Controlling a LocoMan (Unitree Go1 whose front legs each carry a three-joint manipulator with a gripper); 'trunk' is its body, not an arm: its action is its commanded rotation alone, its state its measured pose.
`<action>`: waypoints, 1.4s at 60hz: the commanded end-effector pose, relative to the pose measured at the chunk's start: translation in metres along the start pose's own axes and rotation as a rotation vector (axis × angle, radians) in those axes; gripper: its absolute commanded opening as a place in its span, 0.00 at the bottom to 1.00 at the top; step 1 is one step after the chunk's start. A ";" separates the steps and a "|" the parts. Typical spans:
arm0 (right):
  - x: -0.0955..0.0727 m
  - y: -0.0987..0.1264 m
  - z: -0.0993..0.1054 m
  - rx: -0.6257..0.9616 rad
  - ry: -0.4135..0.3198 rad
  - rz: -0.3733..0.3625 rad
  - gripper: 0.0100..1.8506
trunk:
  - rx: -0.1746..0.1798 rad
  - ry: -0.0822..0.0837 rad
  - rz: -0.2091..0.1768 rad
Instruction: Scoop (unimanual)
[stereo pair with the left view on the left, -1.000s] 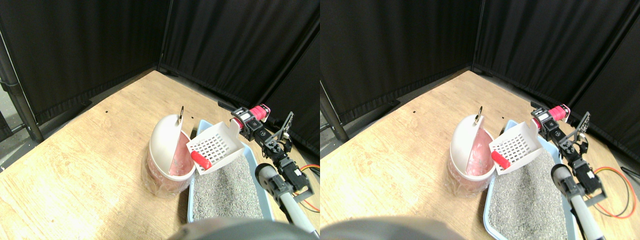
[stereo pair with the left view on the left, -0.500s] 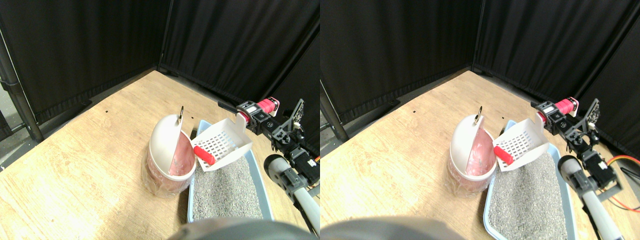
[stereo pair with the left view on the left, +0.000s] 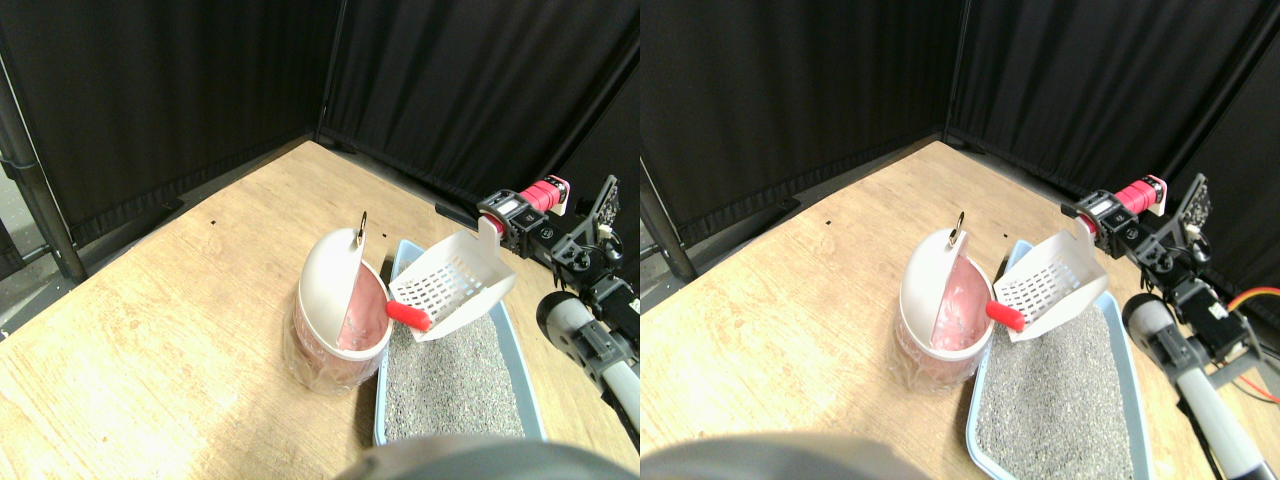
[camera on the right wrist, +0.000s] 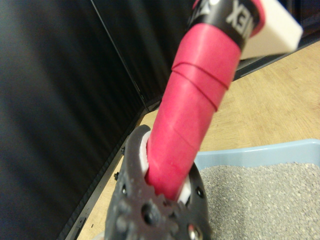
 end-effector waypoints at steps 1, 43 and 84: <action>0.002 0.000 0.014 0.065 -0.061 -0.019 0.02 | -0.016 -0.011 0.043; 0.004 -0.013 -0.007 0.185 -0.052 -0.086 0.02 | 0.005 0.002 0.007; -0.040 -0.066 -0.085 0.536 -0.179 -0.313 0.02 | 0.098 0.021 -0.160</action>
